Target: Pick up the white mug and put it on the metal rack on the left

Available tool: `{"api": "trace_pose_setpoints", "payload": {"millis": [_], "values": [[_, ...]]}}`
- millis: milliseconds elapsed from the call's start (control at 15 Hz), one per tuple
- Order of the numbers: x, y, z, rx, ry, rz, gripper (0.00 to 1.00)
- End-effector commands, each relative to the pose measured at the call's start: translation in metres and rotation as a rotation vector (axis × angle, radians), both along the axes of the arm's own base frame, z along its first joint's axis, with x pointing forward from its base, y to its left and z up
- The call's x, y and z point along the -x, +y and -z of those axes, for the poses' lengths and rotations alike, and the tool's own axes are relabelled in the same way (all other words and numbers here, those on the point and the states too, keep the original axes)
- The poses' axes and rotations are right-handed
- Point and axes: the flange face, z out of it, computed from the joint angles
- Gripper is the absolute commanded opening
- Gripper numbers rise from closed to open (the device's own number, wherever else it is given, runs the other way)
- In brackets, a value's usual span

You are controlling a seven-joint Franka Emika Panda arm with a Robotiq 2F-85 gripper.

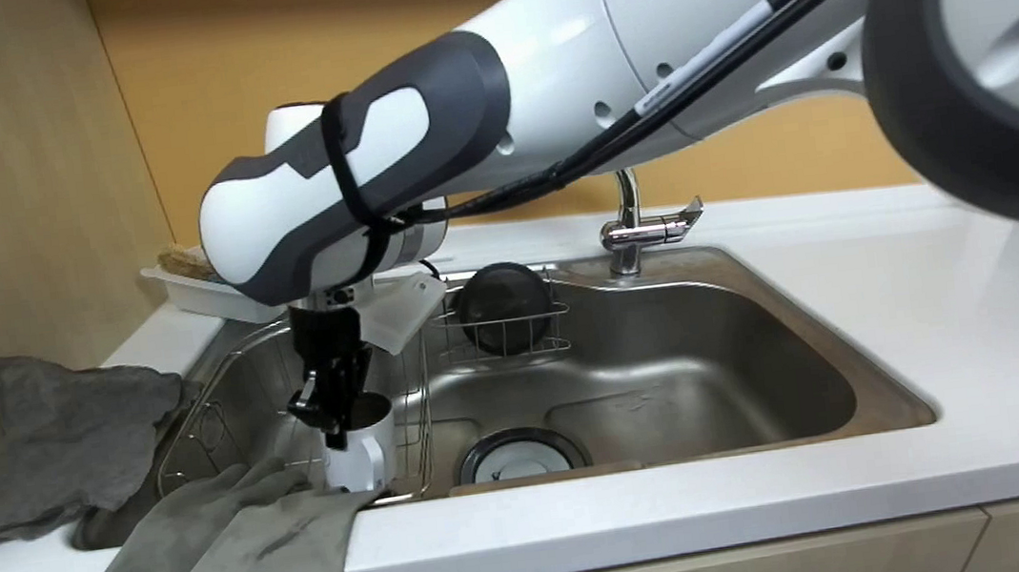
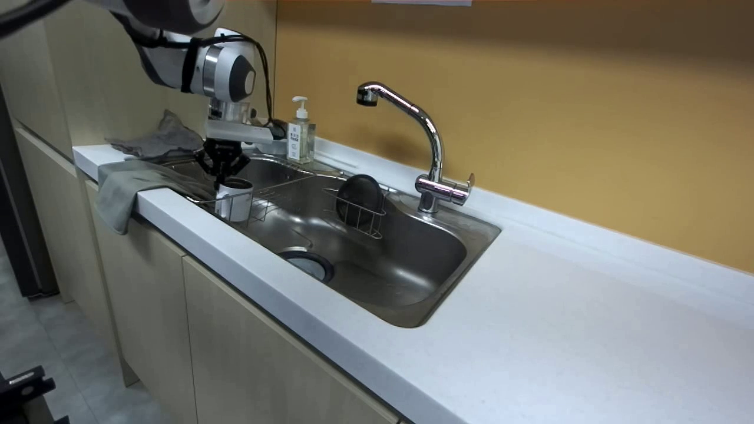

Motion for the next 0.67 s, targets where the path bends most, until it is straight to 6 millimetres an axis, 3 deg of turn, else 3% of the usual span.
{"api": "trace_pose_setpoints", "payload": {"millis": [0, 133, 200, 333, 600], "values": [[-0.012, 0.004, -0.007, -0.012, -0.047, 0.015, 0.01], [-0.015, 0.001, -0.006, -0.012, -0.057, 0.022, 0.01], [-0.017, -0.001, -0.007, -0.010, -0.053, 0.026, 0.31], [-0.018, -0.003, -0.011, -0.009, -0.050, 0.030, 0.38], [-0.028, -0.006, -0.040, -0.023, -0.089, 0.042, 0.66]]}}
